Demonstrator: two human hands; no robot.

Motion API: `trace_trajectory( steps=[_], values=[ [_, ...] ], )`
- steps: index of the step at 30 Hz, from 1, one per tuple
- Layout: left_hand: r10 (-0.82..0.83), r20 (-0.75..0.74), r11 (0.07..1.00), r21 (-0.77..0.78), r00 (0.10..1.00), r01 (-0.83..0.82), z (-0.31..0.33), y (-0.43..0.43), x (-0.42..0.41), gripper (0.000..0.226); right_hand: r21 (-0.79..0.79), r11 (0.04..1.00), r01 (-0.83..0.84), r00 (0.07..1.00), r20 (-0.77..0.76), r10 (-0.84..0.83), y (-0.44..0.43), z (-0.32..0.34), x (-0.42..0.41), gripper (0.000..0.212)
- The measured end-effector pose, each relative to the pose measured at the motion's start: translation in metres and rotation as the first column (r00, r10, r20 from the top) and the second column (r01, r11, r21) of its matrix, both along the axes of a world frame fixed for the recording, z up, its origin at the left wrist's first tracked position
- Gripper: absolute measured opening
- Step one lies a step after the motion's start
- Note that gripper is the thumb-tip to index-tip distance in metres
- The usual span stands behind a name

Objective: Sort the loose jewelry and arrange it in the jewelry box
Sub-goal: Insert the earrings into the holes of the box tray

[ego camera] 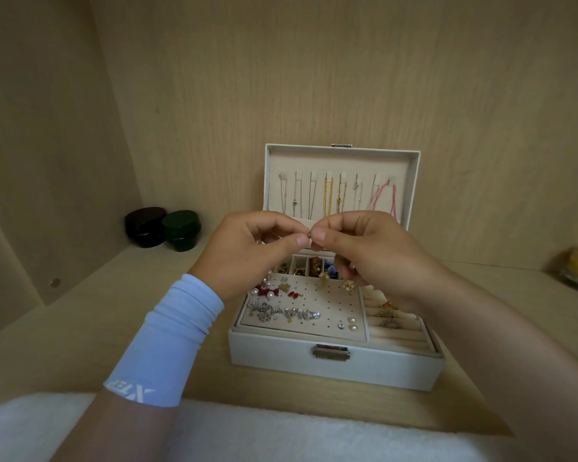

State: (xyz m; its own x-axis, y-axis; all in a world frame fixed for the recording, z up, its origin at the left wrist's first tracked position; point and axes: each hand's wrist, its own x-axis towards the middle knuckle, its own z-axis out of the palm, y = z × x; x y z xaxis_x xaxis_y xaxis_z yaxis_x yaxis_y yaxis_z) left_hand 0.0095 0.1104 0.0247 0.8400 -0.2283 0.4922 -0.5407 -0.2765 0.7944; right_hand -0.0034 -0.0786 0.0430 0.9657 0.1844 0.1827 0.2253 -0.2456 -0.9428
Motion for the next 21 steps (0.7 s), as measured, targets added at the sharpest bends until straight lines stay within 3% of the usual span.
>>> trace_trajectory(
  steps=[6, 10, 14, 18, 21],
  values=[
    [-0.057, -0.028, 0.997, -0.043, 0.998, 0.056, 0.0, 0.002, 0.0, 0.021, -0.05, 0.991, -0.121, 0.992, -0.044, 0.119, -0.003, 0.001, -0.001, 0.016],
    [-0.039, -0.039, 0.998, -0.046, 0.998, 0.038, -0.001, 0.004, 0.002, 0.009, 0.008, 0.995, -0.099, 0.994, -0.055, 0.099, 0.001, -0.002, 0.0, 0.012],
    [0.021, -0.105, 0.992, -0.122, 0.994, -0.034, -0.002, 0.007, 0.003, 0.004, -0.021, 1.0, -0.023, 0.997, 0.08, 0.024, 0.01, 0.001, 0.004, 0.009],
    [0.09, -0.207, 0.977, -0.17, 0.974, -0.127, -0.003, 0.008, 0.005, 0.007, -0.269, 0.959, 0.09, 0.937, 0.348, 0.01, 0.015, 0.006, 0.014, 0.011],
    [0.045, -0.257, 0.975, -0.198, 0.965, -0.098, -0.003, 0.012, 0.006, 0.01, -0.328, 0.931, 0.16, 0.889, 0.457, 0.008, 0.02, 0.004, 0.024, 0.008]
  ],
)
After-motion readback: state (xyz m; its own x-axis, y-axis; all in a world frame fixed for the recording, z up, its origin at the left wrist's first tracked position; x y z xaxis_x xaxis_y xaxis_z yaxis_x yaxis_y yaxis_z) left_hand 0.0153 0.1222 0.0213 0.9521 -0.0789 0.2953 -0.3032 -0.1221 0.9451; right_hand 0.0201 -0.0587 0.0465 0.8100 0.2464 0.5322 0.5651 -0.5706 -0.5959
